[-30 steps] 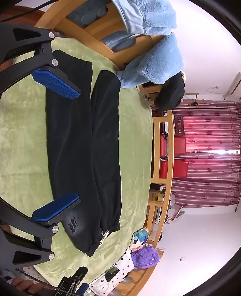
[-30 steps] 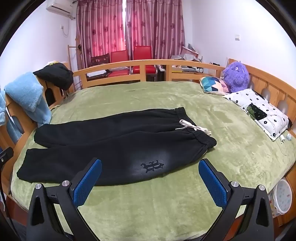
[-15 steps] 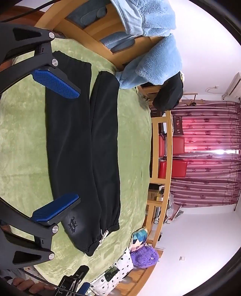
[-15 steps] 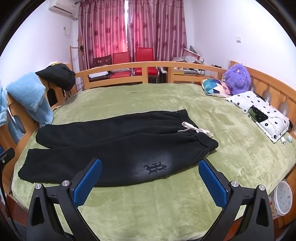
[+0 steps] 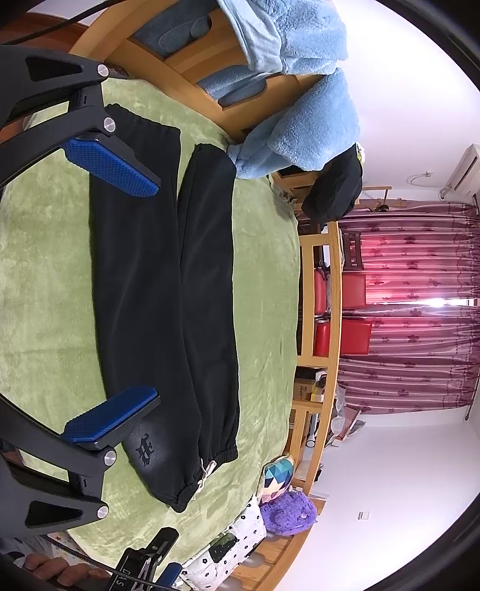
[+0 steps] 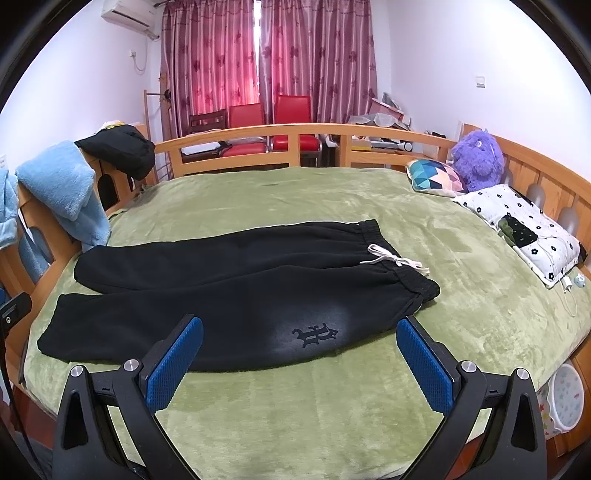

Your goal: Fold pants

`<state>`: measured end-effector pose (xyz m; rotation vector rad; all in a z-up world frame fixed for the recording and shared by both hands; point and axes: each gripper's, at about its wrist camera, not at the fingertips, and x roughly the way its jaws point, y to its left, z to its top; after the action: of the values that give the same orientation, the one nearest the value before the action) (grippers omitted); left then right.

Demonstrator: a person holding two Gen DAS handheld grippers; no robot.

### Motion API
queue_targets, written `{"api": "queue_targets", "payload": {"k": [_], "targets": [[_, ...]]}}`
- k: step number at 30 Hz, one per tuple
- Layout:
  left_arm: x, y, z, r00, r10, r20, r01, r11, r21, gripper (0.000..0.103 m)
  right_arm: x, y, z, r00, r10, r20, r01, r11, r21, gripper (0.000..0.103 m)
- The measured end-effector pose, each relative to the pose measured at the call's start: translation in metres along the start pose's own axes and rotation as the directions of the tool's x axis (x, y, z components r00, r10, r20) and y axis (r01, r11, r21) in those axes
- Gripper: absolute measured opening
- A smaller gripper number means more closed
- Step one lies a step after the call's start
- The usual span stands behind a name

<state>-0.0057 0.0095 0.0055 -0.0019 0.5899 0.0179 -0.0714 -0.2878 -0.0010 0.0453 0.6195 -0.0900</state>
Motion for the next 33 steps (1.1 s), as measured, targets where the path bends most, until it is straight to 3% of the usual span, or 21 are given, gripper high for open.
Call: {"api": "queue_targets", "payload": {"k": [33], "targets": [[-0.005, 0.002, 0.002, 1.000, 0.001, 0.010, -0.001, 1.000, 0.001, 0.103, -0.004, 0.009, -0.002, 1.000, 0.005, 0.012, -0.005, 1.000, -0.017, 0.103]]}}
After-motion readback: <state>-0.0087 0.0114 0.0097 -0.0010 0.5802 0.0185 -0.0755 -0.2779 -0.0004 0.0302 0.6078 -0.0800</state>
